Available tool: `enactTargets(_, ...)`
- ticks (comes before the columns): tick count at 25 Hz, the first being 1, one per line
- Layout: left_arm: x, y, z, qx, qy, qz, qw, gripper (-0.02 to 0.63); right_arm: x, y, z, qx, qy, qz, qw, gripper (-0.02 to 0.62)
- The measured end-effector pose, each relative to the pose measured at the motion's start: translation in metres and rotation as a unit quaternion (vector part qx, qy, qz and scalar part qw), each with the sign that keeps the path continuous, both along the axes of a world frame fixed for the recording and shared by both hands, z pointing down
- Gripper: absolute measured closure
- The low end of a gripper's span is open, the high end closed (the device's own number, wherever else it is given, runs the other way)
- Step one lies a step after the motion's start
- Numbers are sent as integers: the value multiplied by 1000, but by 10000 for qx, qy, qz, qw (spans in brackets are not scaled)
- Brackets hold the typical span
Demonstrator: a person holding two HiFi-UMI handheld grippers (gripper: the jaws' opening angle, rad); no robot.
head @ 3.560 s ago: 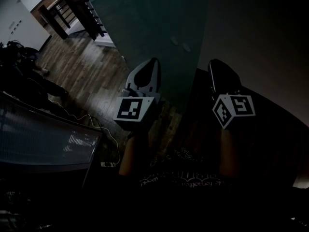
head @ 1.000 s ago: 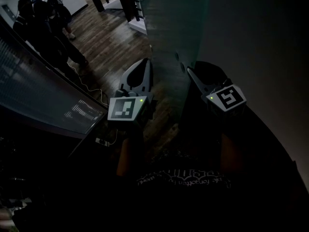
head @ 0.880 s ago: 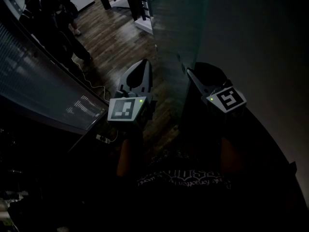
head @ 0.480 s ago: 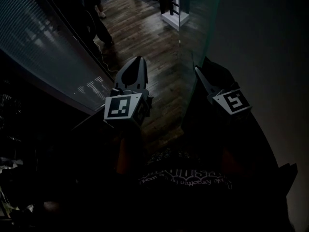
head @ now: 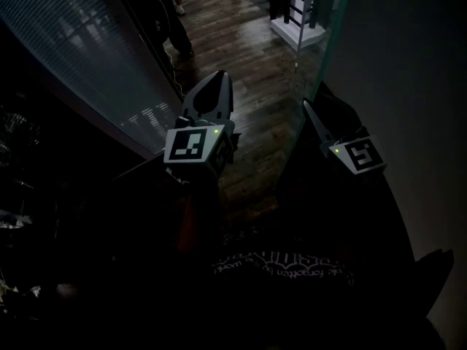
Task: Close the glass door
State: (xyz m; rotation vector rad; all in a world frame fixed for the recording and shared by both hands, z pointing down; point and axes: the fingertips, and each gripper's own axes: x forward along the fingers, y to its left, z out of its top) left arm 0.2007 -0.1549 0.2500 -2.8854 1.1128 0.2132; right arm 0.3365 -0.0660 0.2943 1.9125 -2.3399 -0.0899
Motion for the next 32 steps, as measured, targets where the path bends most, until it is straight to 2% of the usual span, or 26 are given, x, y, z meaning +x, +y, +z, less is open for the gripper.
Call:
enactTargets(6,-18,-30,-20,104,13,233,9997,604,-43,-32,-8,-41,41,-78,10000,503)
enactTargets(16,-46,-56,-21,218,29,-211,9995,604,-53,-54,0,17,-31,-290,9996,497)
enactTargets(22,-89,-76,-24,241,40,-341,9991,604,-89,-81,-2,23,-59,-371,9993,497)
enactTargets(32,-131,-101,-20,361,-72,-457,9983,604,-127,-123,-3,126,-143,-431,9989,497)
